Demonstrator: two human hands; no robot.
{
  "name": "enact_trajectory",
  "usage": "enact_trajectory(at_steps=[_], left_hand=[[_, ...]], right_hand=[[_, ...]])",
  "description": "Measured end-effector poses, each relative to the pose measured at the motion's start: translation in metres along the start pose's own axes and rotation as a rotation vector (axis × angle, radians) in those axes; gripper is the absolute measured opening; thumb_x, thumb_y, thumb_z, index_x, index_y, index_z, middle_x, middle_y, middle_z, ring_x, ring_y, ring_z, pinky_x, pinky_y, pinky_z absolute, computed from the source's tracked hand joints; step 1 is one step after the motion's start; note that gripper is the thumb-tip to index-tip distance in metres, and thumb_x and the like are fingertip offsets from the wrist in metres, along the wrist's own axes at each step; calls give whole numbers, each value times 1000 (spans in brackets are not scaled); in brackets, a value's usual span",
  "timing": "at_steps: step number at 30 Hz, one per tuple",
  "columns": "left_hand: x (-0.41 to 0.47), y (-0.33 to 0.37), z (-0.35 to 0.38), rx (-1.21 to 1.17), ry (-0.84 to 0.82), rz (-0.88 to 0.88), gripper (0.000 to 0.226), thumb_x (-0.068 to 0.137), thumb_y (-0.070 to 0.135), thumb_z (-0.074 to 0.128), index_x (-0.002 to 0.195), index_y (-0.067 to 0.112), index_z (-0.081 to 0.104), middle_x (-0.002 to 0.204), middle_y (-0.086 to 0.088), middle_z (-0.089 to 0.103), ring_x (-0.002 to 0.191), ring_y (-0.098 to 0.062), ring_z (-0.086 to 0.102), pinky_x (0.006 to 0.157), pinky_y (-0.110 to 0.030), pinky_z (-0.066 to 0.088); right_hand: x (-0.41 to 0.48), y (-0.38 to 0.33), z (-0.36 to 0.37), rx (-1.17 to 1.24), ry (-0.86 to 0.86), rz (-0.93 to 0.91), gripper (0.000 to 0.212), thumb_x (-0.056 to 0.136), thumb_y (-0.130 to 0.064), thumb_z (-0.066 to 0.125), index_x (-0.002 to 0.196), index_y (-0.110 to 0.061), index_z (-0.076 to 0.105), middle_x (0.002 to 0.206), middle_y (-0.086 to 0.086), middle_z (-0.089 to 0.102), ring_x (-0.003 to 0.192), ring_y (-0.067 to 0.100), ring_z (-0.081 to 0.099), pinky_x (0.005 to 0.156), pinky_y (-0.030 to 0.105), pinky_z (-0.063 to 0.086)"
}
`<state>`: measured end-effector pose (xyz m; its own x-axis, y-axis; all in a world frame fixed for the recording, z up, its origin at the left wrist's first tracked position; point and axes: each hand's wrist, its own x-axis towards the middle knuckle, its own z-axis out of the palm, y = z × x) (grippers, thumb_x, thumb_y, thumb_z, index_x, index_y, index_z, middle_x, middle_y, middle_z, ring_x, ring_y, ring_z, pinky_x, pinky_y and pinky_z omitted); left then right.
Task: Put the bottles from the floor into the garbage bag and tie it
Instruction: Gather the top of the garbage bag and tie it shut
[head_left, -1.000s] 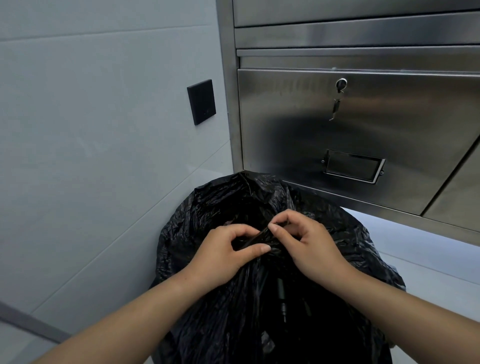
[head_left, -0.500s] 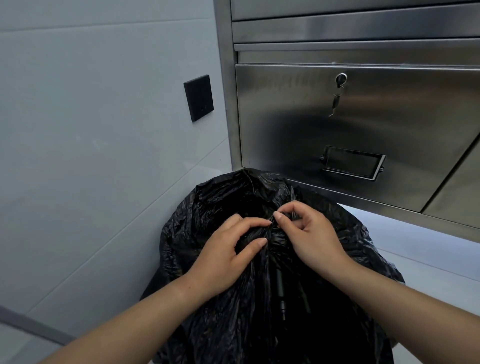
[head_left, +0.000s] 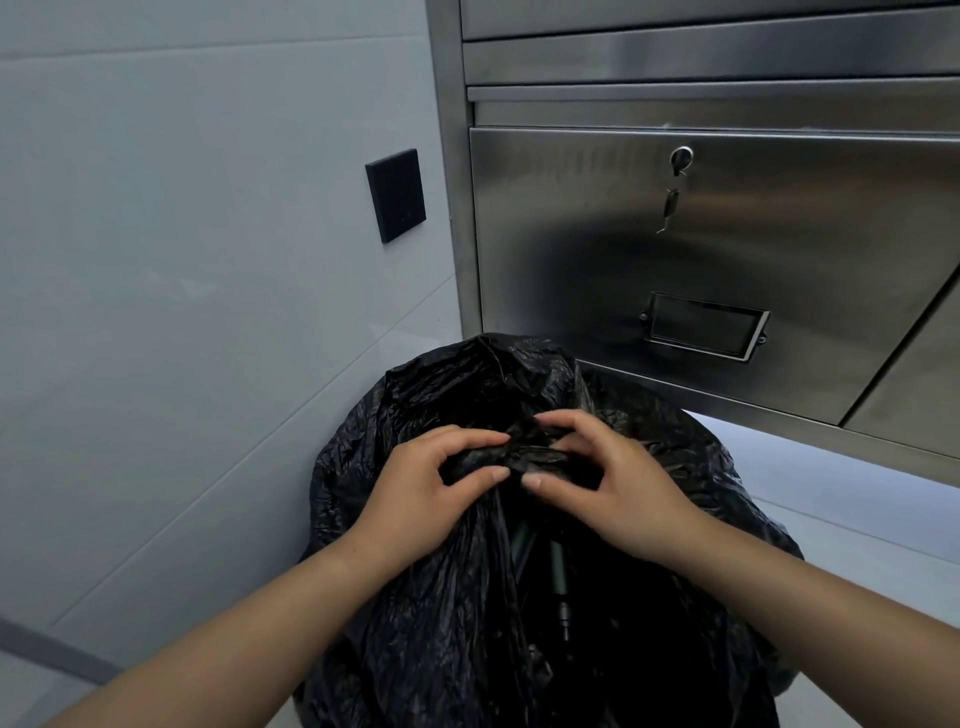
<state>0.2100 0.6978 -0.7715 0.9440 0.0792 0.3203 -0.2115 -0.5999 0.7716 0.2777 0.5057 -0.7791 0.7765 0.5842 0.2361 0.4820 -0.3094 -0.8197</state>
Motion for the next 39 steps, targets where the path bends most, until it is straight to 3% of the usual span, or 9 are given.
enact_trajectory(at_steps=[3,6,10,13,20,23,32,36,39], left_hand=[[2,0,-3,-65,55,-30,25,78,20,73,96,37,69,96,15,70,92,7,62,80,-4,42],[3,1,-4,-77,72,-28,27,78,20,72,95,41,67,95,15,70,92,8,62,79,-3,42],[1,1,-4,-77,56,-25,26,79,22,71,98,39,68,96,14,70,93,7,62,80,-4,42],[-1,0,-4,-49,34,-35,24,79,26,70,99,39,67,96,14,69,94,8,61,82,-3,41],[0,-2,-4,1,22,-2,24,80,23,70,103,31,69,94,16,67,94,6,60,83,-4,39],[-1,-1,-4,84,-69,42,28,81,28,67,108,22,69,95,16,64,95,6,58,84,-3,38],[-1,5,-4,212,-270,141,43,77,49,63,108,19,67,94,14,61,92,0,58,85,-18,46],[-2,6,-4,186,-196,175,27,80,37,67,100,19,69,90,19,58,87,1,57,78,-13,44],[-3,6,-5,167,-128,184,21,81,29,68,100,19,69,90,18,59,86,2,57,77,-10,42]], right_hand=[[-4,-1,5,-188,-91,-19,84,59,-69,65,131,-44,31,117,-18,60,112,-1,54,102,32,36],[-5,0,8,-326,-55,-84,89,64,-56,73,137,-39,24,120,-19,54,117,-5,44,101,29,25],[-3,-1,6,-363,7,-161,75,73,-30,73,135,-31,31,99,-37,41,99,-21,33,94,18,20],[-1,-6,3,-332,-7,-209,62,76,-21,66,131,-26,37,94,-33,46,100,-10,44,93,16,24],[-1,-12,-7,-305,-85,-276,57,83,-16,61,133,-27,38,114,-14,52,106,1,51,92,17,39],[0,-11,-10,-415,-115,-278,55,87,-14,60,138,-20,39,109,-9,47,101,5,48,92,25,36],[3,-13,-20,-410,-132,-230,37,84,-8,54,116,-26,58,99,-20,41,95,-5,42,93,14,23],[1,-11,-18,-302,-137,-243,31,84,-6,55,109,-23,61,112,-14,59,107,-2,53,96,37,39],[0,-12,-17,-225,-108,-207,29,86,-11,57,109,-28,59,103,-16,66,97,-3,60,88,29,47]])
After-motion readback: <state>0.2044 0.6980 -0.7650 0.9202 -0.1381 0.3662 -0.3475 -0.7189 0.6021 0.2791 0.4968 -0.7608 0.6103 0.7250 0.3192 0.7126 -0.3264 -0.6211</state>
